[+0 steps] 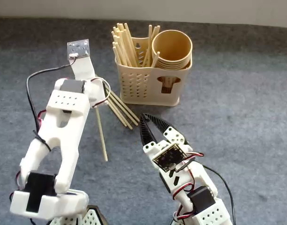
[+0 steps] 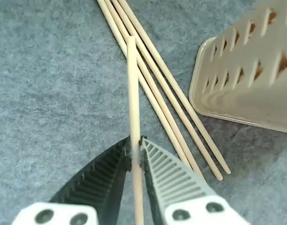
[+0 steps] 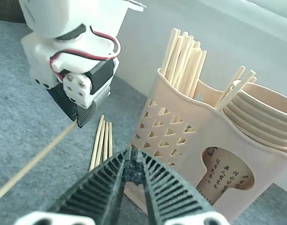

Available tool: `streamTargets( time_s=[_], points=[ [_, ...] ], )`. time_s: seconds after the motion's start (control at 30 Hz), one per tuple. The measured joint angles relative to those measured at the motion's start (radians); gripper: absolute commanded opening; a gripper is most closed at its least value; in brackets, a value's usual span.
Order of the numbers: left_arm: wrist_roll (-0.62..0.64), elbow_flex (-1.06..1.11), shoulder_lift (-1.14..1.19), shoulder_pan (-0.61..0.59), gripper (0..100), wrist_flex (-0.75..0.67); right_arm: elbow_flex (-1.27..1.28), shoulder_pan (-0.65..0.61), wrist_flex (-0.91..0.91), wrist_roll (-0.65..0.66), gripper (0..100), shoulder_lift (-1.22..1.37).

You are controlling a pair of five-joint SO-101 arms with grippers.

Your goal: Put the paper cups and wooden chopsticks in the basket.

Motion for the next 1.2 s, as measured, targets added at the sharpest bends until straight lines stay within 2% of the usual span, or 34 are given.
streamTargets(
  time_s=[0.63,0.97,1.2],
  points=[
    [0.0,0.229,-0.29,0.003,1,-0.146,0.0,0.0,0.0,0.0,0.6,0.0],
    [0.0,0.295,-0.456,0.009,1,-0.152,0.0,0.0,0.0,0.0,0.6,0.0],
    [0.0,0.334,-0.671,0.009,1,-0.152,0.0,0.0,0.0,0.0,0.6,0.0]
  ],
)
